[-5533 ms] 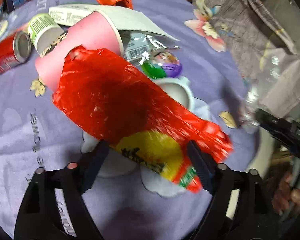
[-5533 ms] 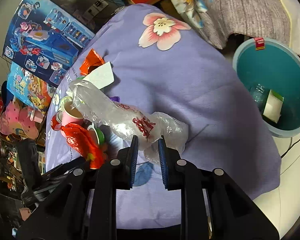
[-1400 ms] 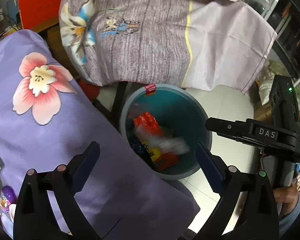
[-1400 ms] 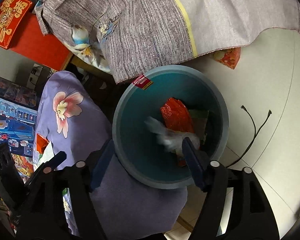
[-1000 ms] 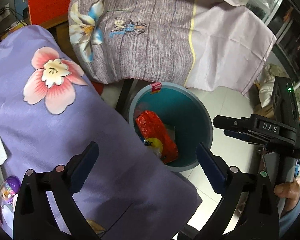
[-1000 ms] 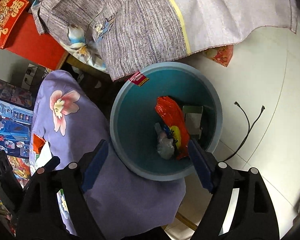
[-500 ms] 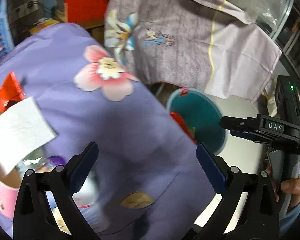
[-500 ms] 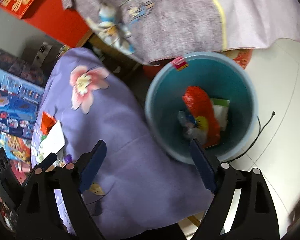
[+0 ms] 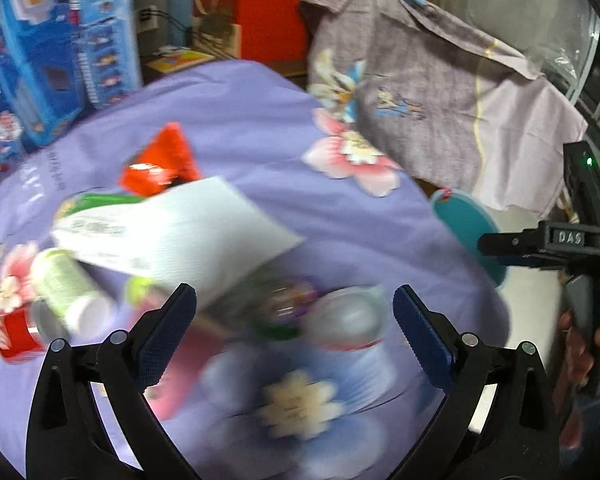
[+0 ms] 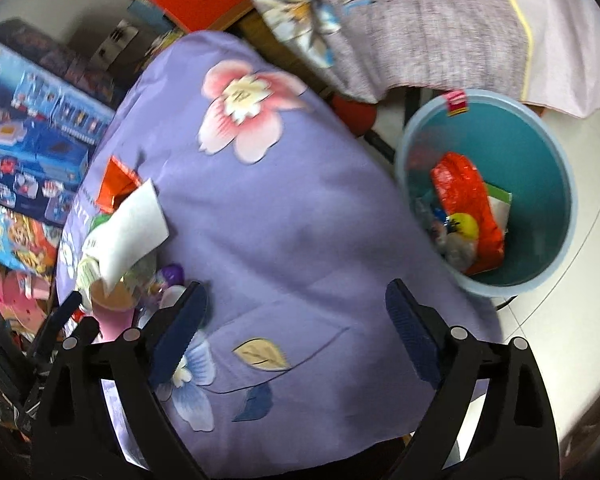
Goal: Collect trash
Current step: 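Return to the table and grasp the pink paper cup with the left tool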
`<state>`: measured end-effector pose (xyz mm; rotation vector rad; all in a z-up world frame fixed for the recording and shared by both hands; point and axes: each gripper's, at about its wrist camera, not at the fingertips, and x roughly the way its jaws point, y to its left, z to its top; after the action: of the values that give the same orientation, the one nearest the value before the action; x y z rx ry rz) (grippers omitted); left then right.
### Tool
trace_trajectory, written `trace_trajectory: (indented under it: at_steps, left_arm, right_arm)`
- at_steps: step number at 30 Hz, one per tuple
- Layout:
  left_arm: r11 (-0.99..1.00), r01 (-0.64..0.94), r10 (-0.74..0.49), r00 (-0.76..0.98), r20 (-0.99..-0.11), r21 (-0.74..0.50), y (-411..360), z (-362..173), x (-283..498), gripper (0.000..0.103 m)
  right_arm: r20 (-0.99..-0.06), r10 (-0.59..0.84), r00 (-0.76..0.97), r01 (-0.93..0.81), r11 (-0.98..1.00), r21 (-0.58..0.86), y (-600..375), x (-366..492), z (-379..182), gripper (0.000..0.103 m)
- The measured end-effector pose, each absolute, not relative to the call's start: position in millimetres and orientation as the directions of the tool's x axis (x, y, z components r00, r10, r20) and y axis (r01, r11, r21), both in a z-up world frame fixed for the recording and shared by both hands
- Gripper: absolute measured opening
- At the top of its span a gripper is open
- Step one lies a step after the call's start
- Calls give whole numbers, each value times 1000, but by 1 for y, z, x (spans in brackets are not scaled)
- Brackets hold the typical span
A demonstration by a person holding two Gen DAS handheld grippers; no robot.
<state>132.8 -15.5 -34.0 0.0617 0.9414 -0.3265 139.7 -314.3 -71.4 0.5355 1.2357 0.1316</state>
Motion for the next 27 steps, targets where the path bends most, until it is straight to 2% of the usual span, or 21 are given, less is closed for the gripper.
trace_trajectory:
  at_steps: [4, 10, 22, 24, 26, 27]
  left_arm:
    - [963, 261, -210, 554, -805, -72, 27, -40, 129, 99]
    - [968, 224, -211, 508, -835, -109, 70, -65, 131, 99]
    - [939, 315, -269, 428, -863, -137, 66, -108, 139, 98]
    - [933, 325, -290, 420, -860, -156, 67, -110, 138, 76]
    - [932, 323, -294, 418, -859, -161, 69, -110, 135, 64]
    - [933, 318, -296, 424, -856, -166, 71, -109, 134, 63]
  right_arm:
    - [-874, 376, 308, 157, 886, 436, -283, 146, -71, 87]
    - [-888, 374, 266, 115, 903, 415, -238, 157, -68, 87]
    - [-916, 331, 228, 91, 929, 359, -203, 166, -64, 87]
    - [-918, 326, 225, 84, 932, 352, -200, 168, -64, 87]
    - [-920, 323, 221, 76, 935, 347, -195, 170, -64, 87]
    - [-920, 323, 220, 69, 936, 345, -192, 172, -63, 87]
